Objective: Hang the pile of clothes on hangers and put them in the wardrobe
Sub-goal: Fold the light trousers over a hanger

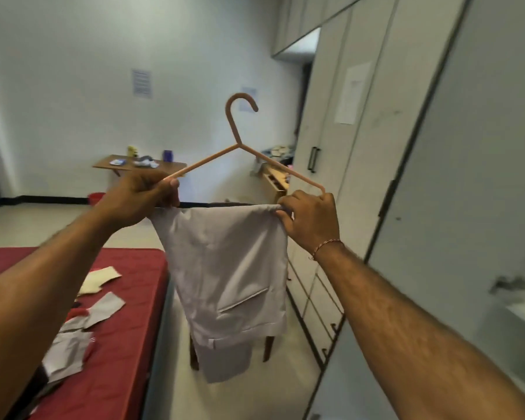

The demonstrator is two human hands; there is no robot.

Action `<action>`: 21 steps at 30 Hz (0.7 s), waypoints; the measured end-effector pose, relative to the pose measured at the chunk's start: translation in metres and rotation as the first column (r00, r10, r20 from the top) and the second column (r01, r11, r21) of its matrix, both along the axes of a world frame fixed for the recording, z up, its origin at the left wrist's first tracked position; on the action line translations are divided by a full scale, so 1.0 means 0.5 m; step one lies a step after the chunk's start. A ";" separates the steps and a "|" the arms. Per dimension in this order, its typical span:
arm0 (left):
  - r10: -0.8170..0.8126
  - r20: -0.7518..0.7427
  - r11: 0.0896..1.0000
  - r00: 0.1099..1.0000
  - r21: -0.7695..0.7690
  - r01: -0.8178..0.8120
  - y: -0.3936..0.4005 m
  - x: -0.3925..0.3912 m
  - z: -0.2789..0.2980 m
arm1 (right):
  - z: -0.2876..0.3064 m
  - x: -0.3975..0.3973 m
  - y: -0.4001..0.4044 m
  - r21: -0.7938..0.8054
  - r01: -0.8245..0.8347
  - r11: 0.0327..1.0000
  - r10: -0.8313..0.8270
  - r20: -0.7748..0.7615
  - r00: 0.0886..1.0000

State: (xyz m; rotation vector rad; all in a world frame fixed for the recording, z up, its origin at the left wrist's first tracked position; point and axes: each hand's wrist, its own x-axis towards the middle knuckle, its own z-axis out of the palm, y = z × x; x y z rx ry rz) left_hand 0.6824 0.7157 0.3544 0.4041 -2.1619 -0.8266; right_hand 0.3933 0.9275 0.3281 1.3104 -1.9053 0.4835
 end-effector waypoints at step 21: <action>-0.701 -0.341 0.565 0.627 0.272 0.779 0.782 -0.672 0.368 | 0.323 -0.313 0.869 -0.189 0.770 0.610 -0.716 0.286 0.637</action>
